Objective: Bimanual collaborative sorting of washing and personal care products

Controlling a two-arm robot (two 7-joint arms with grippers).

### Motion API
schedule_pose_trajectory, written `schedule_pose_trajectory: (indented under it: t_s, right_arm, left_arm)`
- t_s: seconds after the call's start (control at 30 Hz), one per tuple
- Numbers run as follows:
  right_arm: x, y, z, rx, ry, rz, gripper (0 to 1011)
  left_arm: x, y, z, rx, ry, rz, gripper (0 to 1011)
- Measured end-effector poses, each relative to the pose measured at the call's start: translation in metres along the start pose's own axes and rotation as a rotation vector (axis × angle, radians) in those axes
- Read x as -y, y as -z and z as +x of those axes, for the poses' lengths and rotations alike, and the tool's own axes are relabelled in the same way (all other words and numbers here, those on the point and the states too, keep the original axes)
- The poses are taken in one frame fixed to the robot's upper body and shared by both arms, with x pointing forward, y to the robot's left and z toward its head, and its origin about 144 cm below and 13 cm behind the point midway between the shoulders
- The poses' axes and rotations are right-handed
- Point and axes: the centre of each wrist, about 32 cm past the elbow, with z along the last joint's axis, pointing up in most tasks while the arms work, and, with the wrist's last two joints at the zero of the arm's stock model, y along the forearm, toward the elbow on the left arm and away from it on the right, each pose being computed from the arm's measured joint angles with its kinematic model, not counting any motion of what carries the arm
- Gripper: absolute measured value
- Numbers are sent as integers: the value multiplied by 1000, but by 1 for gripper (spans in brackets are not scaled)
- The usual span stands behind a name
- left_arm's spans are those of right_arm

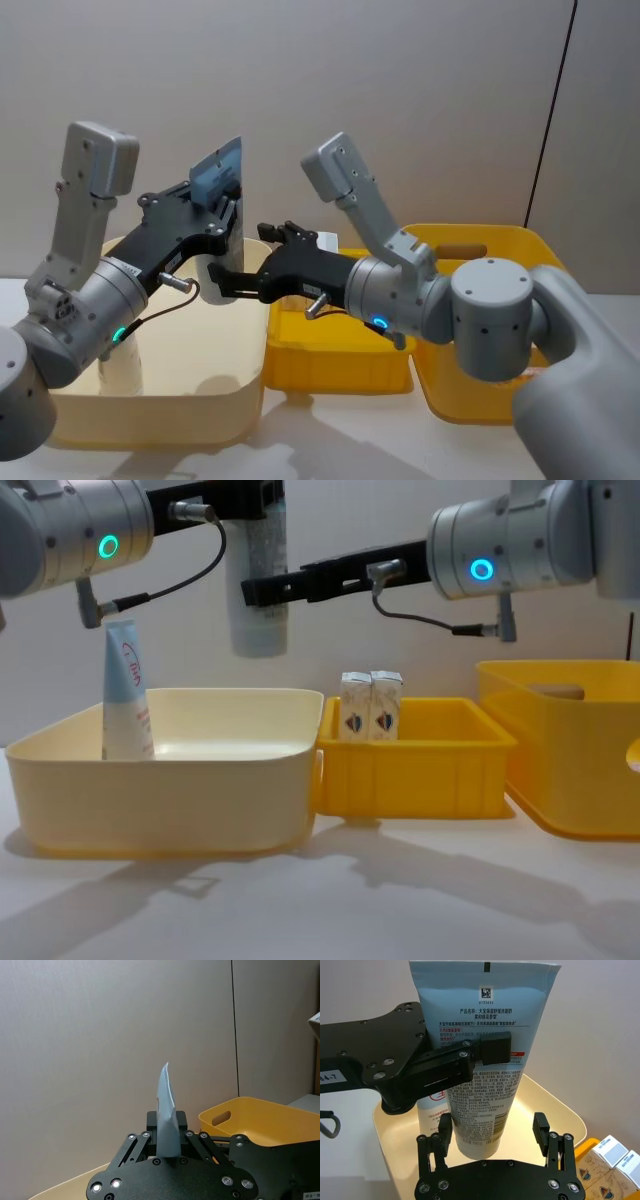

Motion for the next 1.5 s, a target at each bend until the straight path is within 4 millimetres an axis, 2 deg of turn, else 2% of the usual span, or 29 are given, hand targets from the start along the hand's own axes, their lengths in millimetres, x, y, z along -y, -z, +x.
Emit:
schedule_pose_trajectory:
  t_s: [0.87, 1.3, 1.4, 1.5]
  right_arm:
    - [-31, 0, 0, -25, 4, 9, 1001]
    - [-40, -2, 0, -35, -7, 6, 1001]
    - [-41, -2, 0, -37, -10, 6, 964]
    - [-42, -2, 0, -38, -12, 5, 882]
  left_arm:
    - [4, -7, -2, 7, 25, -30, 215]
    - [5, -7, -2, 9, 24, -35, 214]
    - [5, -7, -2, 9, 24, -36, 215]
    - [5, -7, -2, 9, 24, -36, 215]
